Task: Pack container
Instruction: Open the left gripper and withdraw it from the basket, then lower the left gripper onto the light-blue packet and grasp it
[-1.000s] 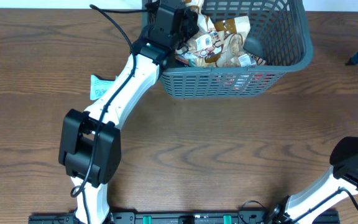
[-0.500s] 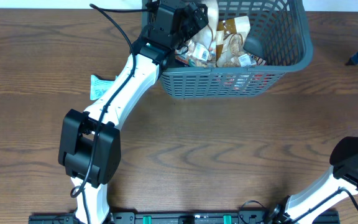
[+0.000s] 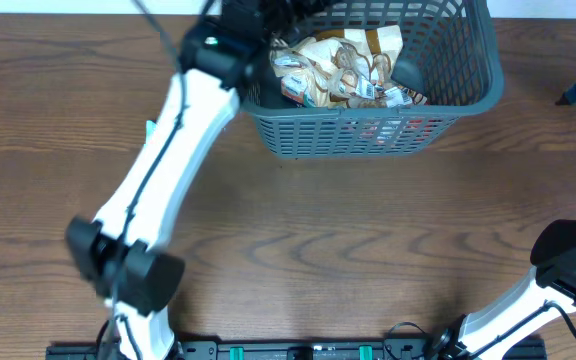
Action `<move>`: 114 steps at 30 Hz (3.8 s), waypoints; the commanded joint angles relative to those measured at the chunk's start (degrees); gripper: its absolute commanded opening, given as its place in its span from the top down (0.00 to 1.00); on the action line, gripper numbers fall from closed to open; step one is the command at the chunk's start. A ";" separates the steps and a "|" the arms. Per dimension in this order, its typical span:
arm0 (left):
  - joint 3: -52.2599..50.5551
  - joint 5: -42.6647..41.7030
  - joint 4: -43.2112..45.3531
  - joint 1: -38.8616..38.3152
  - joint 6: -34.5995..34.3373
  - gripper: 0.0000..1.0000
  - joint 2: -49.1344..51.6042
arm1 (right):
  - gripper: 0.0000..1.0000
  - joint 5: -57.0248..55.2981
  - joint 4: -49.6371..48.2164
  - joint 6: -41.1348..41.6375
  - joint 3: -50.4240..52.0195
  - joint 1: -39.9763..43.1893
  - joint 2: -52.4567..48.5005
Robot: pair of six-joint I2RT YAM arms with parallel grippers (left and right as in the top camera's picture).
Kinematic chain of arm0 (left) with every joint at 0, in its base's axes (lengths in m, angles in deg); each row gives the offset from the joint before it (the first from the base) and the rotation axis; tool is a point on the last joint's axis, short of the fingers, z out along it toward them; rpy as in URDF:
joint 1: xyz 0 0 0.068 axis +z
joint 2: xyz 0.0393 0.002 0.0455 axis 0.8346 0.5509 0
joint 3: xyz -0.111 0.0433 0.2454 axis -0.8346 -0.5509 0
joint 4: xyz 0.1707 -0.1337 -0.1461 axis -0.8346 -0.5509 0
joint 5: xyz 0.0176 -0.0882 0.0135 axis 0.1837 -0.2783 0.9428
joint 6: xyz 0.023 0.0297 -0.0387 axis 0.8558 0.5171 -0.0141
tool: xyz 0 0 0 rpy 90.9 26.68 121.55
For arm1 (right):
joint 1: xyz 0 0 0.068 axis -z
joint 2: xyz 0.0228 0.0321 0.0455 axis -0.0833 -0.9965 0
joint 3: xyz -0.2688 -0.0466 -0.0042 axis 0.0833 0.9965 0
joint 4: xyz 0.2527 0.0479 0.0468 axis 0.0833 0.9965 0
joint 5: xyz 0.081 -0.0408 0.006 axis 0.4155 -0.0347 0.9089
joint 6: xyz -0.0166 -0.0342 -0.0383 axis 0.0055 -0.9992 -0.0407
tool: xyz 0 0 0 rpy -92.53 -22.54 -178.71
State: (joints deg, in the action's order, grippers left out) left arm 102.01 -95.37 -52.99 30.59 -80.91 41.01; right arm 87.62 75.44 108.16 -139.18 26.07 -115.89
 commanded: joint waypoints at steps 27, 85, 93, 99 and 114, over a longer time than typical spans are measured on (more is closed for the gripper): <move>2.75 15.43 -37.07 2.43 -1.68 0.01 -17.64 | 0.01 0.02 0.09 -0.68 0.31 0.20 -0.48; -0.74 7.02 -52.57 24.30 -48.78 0.01 20.39 | 0.01 0.02 0.09 -0.68 0.31 0.20 -0.48; -5.27 6.23 -51.58 24.37 -48.70 0.02 20.39 | 0.01 0.02 0.09 -0.68 0.31 0.20 -0.48; -8.17 5.20 -50.53 24.35 -48.50 0.02 20.39 | 0.01 0.02 0.09 -0.68 0.31 0.20 -0.48; -12.24 5.16 -43.76 24.35 -43.76 0.02 20.39 | 0.01 0.02 0.09 -0.68 0.31 0.20 -0.48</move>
State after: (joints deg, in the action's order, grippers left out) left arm 91.13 -90.41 -96.64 54.88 -125.83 60.52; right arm 87.62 75.46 108.16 -139.18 26.07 -115.89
